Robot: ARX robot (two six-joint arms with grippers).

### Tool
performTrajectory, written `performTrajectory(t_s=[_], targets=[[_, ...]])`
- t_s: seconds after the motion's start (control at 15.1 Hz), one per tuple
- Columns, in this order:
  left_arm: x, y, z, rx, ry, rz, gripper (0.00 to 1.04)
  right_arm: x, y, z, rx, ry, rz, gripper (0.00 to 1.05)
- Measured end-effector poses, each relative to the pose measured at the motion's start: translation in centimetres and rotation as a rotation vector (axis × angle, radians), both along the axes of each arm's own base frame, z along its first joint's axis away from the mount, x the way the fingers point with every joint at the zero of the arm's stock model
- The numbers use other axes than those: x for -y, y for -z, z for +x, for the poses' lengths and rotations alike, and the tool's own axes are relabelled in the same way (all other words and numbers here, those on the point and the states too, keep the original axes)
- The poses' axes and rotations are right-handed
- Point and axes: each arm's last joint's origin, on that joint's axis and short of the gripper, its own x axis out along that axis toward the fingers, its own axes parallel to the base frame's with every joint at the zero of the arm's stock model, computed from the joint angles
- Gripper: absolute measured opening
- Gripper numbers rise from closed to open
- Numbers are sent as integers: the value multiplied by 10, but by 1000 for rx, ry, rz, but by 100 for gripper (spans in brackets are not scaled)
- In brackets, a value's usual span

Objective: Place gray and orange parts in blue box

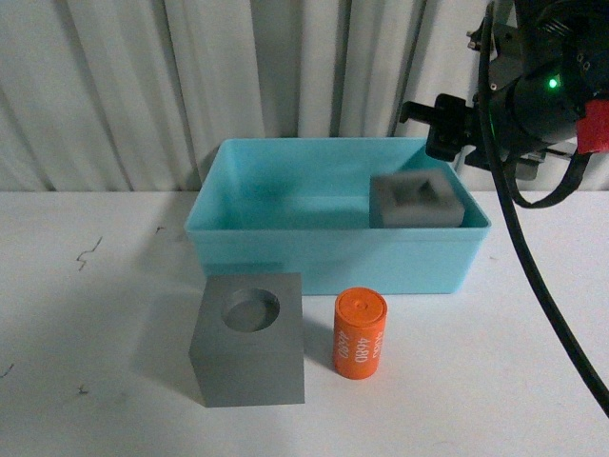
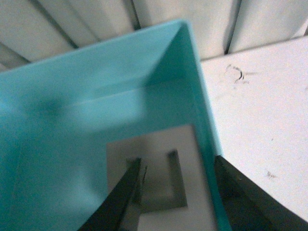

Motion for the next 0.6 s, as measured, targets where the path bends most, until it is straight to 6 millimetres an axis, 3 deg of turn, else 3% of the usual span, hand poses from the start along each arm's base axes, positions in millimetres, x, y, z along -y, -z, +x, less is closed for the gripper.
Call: performTrajectory(t_s=[0.07,0.2,0.33,0.4,0.46,0.53,0.6], targets=[[0,0,0,0,0,0,98,1,-8,0,37,13,-1,53],[0,0,0,0,0,0,98,11,-53,-23,172,31,28,78],[0,0,0,0,0,0,98,39,-115,-76,326,66,83,100],[0,0,0,0,0,0,98,55,-134,-115,374,88,93,97],[0,0,0,0,0,0,98,66,-135,-149,358,112,94,98],[0,0,0,0,0,0,98,72,-118,-190,280,150,73,98],[0,0,0,0,0,0,98,73,-102,-214,232,146,66,98]])
